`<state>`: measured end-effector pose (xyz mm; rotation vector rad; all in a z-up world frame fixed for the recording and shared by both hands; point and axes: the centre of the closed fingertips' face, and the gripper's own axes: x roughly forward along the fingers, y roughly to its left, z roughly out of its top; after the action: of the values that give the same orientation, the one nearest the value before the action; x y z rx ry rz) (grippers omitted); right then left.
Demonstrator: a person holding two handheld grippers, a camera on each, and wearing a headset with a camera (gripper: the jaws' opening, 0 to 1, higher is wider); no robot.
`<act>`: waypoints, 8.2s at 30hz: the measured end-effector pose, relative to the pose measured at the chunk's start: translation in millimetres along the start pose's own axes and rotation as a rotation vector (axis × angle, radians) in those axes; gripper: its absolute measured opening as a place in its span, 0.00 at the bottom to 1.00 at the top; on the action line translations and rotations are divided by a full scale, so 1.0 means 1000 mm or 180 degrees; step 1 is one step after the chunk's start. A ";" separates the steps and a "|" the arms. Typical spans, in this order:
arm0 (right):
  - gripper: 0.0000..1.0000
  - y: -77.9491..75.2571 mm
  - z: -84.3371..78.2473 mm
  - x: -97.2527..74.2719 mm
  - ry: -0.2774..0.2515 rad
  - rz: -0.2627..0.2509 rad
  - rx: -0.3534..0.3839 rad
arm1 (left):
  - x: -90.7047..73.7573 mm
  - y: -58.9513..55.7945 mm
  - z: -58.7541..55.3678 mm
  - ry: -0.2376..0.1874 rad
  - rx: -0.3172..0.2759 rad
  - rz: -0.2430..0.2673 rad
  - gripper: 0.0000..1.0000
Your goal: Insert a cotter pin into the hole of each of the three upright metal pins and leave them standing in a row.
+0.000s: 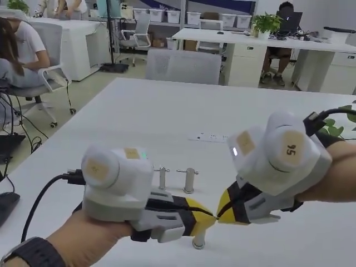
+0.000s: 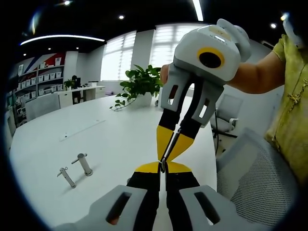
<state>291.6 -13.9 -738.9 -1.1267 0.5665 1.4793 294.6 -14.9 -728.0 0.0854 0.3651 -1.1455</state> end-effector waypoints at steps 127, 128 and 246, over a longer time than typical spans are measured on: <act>0.05 0.018 -0.005 -0.008 -0.0037 0.0356 -0.0042 | -0.003 -0.020 0.003 0.0143 0.0506 -0.0242 0.00; 0.05 0.018 -0.006 -0.007 -0.0022 0.0358 -0.0033 | -0.002 -0.021 0.003 0.0149 0.0519 -0.0244 0.00; 0.02 0.007 -0.063 -0.004 0.0395 0.0181 0.0594 | 0.032 0.047 -0.066 0.0842 0.0500 0.0186 0.11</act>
<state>305.6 -70.6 -763.9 -1.0675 0.8120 1.3799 332.6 -6.2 -806.2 0.3858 0.5031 -1.1059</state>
